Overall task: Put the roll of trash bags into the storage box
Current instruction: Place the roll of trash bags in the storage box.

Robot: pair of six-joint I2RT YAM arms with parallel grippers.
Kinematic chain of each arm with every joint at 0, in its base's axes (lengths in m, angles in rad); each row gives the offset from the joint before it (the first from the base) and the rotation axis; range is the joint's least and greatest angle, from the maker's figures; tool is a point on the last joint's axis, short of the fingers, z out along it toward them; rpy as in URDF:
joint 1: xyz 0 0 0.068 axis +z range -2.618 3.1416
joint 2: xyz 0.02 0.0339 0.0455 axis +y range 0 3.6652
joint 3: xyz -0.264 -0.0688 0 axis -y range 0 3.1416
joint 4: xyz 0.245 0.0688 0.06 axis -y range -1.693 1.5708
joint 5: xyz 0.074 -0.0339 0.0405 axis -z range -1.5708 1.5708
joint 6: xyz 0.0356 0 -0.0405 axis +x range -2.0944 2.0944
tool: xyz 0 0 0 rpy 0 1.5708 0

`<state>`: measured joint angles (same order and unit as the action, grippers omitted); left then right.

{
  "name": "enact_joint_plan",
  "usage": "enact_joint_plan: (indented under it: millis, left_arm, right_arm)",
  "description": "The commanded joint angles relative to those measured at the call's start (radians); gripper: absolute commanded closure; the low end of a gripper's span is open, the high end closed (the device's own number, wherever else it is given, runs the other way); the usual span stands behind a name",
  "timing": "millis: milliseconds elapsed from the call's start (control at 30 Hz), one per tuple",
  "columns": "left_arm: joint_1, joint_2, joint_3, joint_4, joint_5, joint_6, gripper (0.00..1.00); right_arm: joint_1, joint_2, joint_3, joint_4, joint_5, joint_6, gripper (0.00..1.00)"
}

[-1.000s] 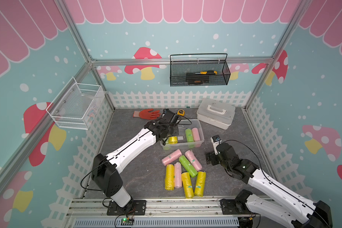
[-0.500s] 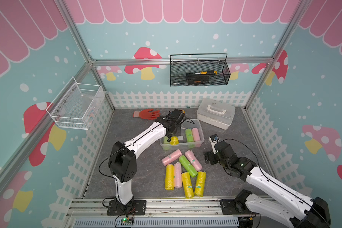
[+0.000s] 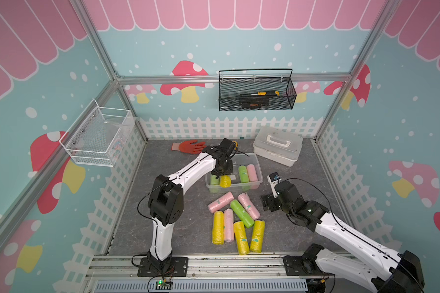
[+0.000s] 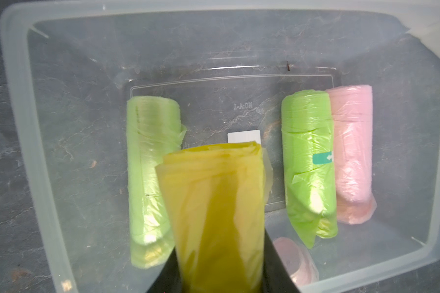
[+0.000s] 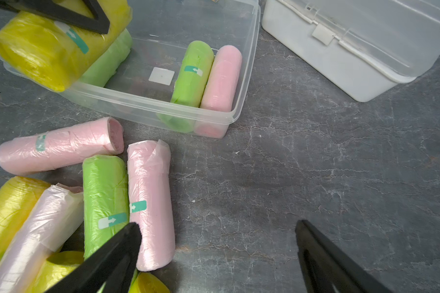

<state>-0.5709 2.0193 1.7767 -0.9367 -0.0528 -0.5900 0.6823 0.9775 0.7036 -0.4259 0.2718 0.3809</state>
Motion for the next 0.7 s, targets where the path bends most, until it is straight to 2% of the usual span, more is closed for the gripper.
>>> enact_joint_plan:
  millis: [0,367,667]
  left_arm:
    - [0.010,0.061,0.004,0.008,-0.018,0.007,1.00]
    - [0.017,0.031,0.022,0.013,-0.035,0.018,1.00]
    - [0.022,0.005,0.003,0.060,-0.090,0.007,1.00]
  right_arm:
    - [0.001,0.007,0.030,-0.013,-0.004,-0.008,0.04]
    - [0.001,0.023,0.035,-0.011,-0.011,-0.008,0.04]
    - [0.001,0.023,0.037,-0.014,-0.016,-0.007,0.04]
